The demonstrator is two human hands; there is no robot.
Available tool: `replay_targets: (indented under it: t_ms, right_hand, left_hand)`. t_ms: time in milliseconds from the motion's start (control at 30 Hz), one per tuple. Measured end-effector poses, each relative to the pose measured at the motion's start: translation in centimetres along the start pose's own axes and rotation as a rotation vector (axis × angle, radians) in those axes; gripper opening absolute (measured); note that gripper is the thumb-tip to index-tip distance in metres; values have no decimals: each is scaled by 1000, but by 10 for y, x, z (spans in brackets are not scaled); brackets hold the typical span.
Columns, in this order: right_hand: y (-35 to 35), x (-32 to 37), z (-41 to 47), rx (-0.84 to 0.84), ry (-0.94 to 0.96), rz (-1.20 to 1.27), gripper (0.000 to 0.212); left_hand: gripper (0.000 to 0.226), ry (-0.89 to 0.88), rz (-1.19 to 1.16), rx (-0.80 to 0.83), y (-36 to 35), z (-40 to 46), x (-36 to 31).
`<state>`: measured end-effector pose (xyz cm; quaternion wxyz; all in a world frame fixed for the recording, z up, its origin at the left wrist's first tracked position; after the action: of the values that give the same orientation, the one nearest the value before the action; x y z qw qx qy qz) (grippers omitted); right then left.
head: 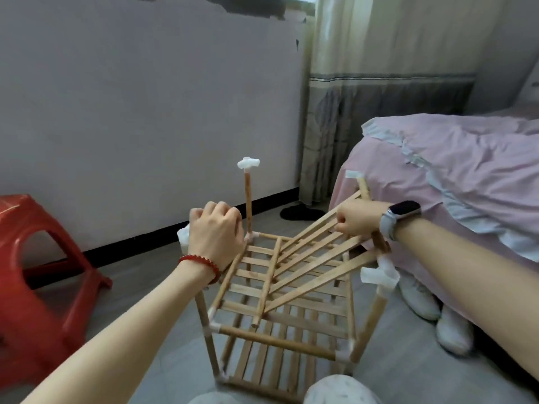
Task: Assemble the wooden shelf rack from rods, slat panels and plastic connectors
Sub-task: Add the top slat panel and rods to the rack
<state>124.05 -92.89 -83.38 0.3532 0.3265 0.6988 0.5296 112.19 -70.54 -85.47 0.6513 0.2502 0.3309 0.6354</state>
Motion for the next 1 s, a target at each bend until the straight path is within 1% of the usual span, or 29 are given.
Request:
replay_targets:
  t_ms: [67, 100, 133, 167, 233, 267, 300, 333, 433, 533, 700, 833, 1000]
  right_hand:
    - [8, 29, 8, -4, 29, -73, 30]
    - [8, 47, 12, -5, 60, -94, 30]
    - [2, 68, 19, 15, 97, -97, 30]
    - [-8, 90, 25, 43, 135, -87, 29]
    - [-39, 125, 34, 113, 192, -62, 26]
    - [-57, 137, 37, 135, 206, -66, 24]
    - [-76, 144, 40, 145, 201, -76, 23]
    - [-96, 149, 43, 147, 190, -83, 21]
    - [-143, 151, 54, 129, 155, -150, 30]
    - [-162, 150, 54, 90, 141, -200, 31]
    - [-137, 153, 48, -36, 173, -131, 27]
    - [-123, 156, 47, -62, 151, -57, 30]
    - [-80, 171, 52, -242, 161, 113, 25]
  left_hand:
    - [22, 61, 21, -101, 9, -5, 16]
    - [16, 127, -29, -128, 11, -7, 23]
    - [17, 231, -109, -114, 11, -11, 32]
    - [21, 359, -237, -74, 6, -15, 44]
    - [24, 621, -620, 5, -2, -24, 59]
    - [22, 711, -801, 22, -6, -30, 64]
    - [19, 745, -916, 7, -8, -33, 67]
    - [17, 741, -954, -8, -6, -37, 71]
    - [16, 678, -1005, -22, -4, -41, 74]
    - [17, 663, -1017, -33, -3, -44, 73]
    - [16, 638, -1007, -57, -4, -49, 72]
    - [16, 617, -976, -59, 2, -53, 70]
    - [19, 618, -1001, -77, 6, -54, 68]
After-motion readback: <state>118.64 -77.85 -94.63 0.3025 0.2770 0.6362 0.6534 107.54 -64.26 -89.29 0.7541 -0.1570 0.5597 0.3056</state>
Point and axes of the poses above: each hand's wrist, its own z-axis towards the middle knuckle, its own y-axis out of the back of the hand, x = y × z, the point moved 4 cm from there along z, towards the middle knuckle, and after that the axes turned 5 degrees about -z, right-handed, at the moved point
